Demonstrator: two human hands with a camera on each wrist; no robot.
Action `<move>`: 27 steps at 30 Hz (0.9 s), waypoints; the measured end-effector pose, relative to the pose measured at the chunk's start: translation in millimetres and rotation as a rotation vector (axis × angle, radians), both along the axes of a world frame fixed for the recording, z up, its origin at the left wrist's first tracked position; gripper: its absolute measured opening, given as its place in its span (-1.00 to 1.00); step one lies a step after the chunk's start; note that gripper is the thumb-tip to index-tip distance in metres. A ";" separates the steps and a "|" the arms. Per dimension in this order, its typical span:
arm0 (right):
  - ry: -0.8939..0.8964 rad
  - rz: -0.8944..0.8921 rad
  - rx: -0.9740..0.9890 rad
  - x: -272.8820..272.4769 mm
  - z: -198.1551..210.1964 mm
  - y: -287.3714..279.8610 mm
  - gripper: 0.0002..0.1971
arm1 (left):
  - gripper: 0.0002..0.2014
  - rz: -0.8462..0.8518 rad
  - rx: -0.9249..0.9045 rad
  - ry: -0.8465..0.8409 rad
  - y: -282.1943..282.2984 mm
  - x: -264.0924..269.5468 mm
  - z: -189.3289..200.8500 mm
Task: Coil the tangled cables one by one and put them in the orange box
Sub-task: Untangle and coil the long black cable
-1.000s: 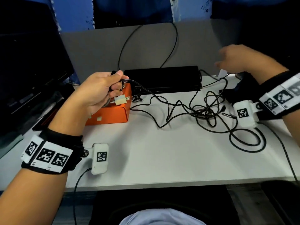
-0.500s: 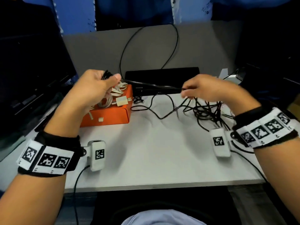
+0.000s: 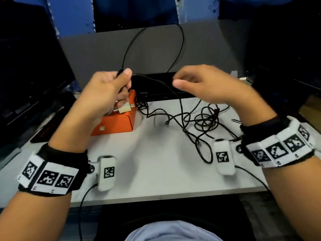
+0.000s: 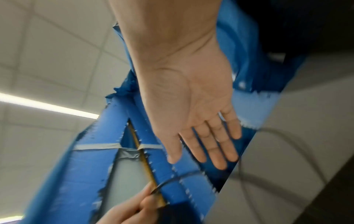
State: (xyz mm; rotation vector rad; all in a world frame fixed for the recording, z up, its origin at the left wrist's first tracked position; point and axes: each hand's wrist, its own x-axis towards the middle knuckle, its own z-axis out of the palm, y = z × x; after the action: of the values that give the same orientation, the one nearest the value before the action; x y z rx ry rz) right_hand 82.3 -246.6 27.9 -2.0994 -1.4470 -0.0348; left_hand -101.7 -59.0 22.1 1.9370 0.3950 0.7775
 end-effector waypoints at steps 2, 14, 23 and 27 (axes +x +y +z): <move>0.096 0.174 0.090 -28.5 -4.1 13.4 -0.61 | -0.61 -0.052 0.022 -0.031 -14.5 2.8 -0.9; 0.001 -0.221 -0.152 72.1 -41.8 3.7 -0.85 | -0.61 -0.253 -0.447 -0.626 36.9 -50.8 43.3; 0.086 -0.182 -0.073 101.2 -11.3 -48.7 -0.73 | -0.62 -0.105 -0.595 -0.669 45.9 -38.2 36.5; 0.028 -0.235 0.170 96.3 -9.6 -44.7 -0.85 | -0.64 -0.023 -0.533 -0.638 58.4 -35.6 30.9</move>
State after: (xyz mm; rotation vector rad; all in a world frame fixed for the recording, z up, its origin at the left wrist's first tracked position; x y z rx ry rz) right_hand 178.6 -291.3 18.3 -2.1083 -1.1325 -0.2112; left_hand -137.3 -0.5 53.0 1.1230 0.1586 1.0930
